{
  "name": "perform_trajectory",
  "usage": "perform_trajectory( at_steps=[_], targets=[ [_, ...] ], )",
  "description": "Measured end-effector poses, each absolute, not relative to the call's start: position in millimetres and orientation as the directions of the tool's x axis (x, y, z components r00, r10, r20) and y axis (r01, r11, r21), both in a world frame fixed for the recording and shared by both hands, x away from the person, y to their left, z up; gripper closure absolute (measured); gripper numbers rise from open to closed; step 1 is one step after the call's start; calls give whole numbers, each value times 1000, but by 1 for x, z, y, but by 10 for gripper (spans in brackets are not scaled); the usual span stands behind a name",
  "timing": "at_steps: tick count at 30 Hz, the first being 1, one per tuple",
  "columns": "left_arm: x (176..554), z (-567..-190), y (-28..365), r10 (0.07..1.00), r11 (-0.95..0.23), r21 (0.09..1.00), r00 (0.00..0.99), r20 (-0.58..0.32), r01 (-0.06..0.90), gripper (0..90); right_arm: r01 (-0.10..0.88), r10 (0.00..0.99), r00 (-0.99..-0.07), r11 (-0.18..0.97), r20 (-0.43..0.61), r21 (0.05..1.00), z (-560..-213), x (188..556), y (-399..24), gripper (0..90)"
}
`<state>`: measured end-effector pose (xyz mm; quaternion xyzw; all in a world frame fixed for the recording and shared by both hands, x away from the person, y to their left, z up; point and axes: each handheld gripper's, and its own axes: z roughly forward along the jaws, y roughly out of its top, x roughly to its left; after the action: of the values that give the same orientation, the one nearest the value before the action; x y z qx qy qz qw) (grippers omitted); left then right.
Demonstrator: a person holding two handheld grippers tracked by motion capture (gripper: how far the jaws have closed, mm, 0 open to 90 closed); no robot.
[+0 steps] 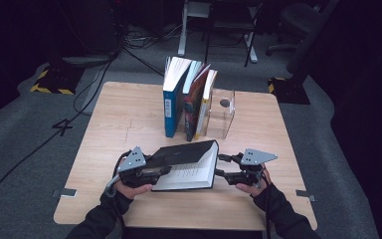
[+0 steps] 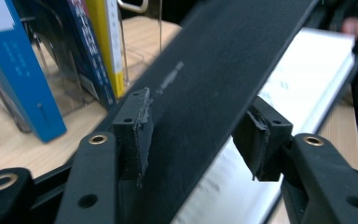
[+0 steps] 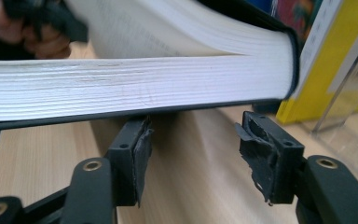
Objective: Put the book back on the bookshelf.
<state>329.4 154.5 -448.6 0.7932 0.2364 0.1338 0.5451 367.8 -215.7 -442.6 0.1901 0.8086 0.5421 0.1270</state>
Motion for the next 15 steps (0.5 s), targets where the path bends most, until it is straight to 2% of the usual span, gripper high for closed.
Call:
perform_trajectory(
  at_steps=[10,15],
  targets=[
    [316,-454,157,503,-373,897,864,-21,238,466,89,418,-906,344,-67,935,-414,368,-187,479],
    [318,-455,164,509,-340,905,859,-53,257,469,72,392,-916,366,-84,928,-402,371,-171,467]
  ],
)
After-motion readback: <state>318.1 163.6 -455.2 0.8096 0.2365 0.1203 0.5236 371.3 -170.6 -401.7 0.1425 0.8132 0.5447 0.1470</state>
